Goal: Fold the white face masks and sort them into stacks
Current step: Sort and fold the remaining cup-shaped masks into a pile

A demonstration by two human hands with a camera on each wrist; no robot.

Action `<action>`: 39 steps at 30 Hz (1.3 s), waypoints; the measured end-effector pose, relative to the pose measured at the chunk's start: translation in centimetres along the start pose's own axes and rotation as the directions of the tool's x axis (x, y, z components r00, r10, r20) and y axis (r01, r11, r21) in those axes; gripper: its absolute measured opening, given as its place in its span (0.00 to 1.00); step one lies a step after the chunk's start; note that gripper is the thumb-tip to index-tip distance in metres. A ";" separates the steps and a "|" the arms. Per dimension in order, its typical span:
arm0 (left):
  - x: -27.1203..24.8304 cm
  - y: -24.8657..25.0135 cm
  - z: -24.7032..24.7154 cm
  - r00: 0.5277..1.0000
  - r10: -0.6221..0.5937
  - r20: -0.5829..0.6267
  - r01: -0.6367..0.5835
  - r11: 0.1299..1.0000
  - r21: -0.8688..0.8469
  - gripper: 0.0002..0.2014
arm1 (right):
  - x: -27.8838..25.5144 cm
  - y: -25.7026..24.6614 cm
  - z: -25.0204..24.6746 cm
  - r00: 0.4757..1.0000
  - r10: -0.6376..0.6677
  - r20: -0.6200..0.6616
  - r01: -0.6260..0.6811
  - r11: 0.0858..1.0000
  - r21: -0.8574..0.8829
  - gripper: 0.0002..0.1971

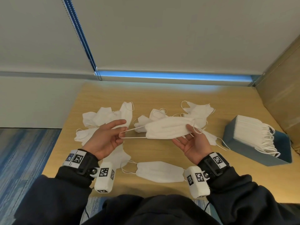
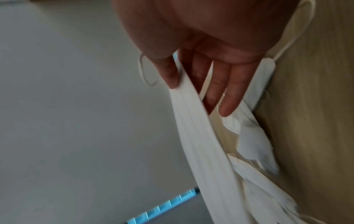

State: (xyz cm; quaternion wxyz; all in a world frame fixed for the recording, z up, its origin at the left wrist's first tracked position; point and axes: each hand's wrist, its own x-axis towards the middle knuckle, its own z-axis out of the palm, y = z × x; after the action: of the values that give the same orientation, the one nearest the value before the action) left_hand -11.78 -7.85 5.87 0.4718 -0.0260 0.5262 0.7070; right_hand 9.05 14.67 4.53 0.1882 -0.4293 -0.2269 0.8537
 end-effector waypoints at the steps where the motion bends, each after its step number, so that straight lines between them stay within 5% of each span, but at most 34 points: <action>1: 0.0 0.0 -0.2 0.999 -0.023 0.026 0.023 1.000 -0.012 0.16 | 0.1 -0.9 -0.4 1.000 -0.005 -0.007 0.005 1.000 -0.018 0.12; 3: 0.0 0.1 -1.0 0.996 -0.056 0.074 0.059 0.997 -0.045 0.14 | 0.1 -3.1 -1.4 0.999 -0.021 -0.031 0.019 0.999 -0.046 0.05; 5: 0.2 0.7 -2.5 0.995 -0.073 0.068 0.072 0.997 0.016 0.16 | 0.1 -5.8 -3.1 0.998 -0.046 -0.053 0.046 0.999 -0.013 0.09; 8: 0.3 1.9 -5.0 0.987 -0.142 0.071 0.124 0.969 0.214 0.32 | -0.4 -9.3 -5.7 0.999 0.038 -0.016 -0.039 0.999 -0.037 0.17; 12: 0.4 3.4 -6.4 0.979 -0.166 0.120 0.134 0.962 0.238 0.50 | -1.3 -9.9 -7.7 0.994 0.106 -0.028 -0.110 0.932 -0.345 0.13; 16: 0.9 1.6 -4.4 0.964 -0.208 0.166 0.104 0.870 0.483 0.39 | -2.2 -8.0 -7.3 0.995 0.101 0.019 -0.080 0.879 -0.471 0.17; 20: 2.2 -2.9 -2.4 0.949 -0.282 0.143 0.090 0.674 0.733 0.22 | -4.1 -7.8 -3.6 0.981 -0.126 0.145 0.189 0.771 -0.609 0.18; 23: 3.0 -5.3 0.2 0.942 -0.289 0.169 0.046 0.612 0.789 0.15 | -6.2 -8.6 -0.8 0.944 -0.190 0.269 0.326 0.645 -0.691 0.17; 26: 3.3 -6.3 3.9 0.957 -0.197 0.211 -0.119 0.399 0.909 0.23 | -8.5 -9.9 1.5 0.901 -0.191 0.389 0.429 0.511 -0.745 0.17; 28: 3.3 -6.3 6.4 0.962 -0.040 0.272 -0.233 0.406 0.884 0.28 | -10.3 -10.9 3.0 0.864 -0.167 0.475 0.499 0.406 -0.765 0.16; 30: 3.3 -5.8 8.7 0.928 0.116 0.353 -0.360 0.518 0.776 0.32 | -11.7 -11.9 4.4 0.823 -0.131 0.553 0.566 0.271 -0.778 0.15; 33: 3.3 -4.2 12.2 0.835 0.165 0.524 -0.525 0.524 0.671 0.38 | -13.1 -13.1 6.2 0.783 -0.060 0.619 0.622 0.109 -0.775 0.14; 37: 2.9 -3.4 16.5 0.721 0.036 0.692 -0.601 0.529 0.599 0.44 | -13.8 -14.4 7.6 0.770 -0.054 0.636 0.636 0.152 -0.757 0.14; 39: 2.8 -4.3 17.3 0.717 -0.027 0.696 -0.591 0.506 0.628 0.44 | -14.0 -15.1 7.9 0.765 -0.103 0.636 0.640 0.228 -0.733 0.14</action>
State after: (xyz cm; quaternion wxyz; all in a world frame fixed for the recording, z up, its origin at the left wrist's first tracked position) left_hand -2.42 7.24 8.97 0.4411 0.5259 0.5981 0.4137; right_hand 12.29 18.13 26.03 0.0551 -0.1701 -0.8068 0.5632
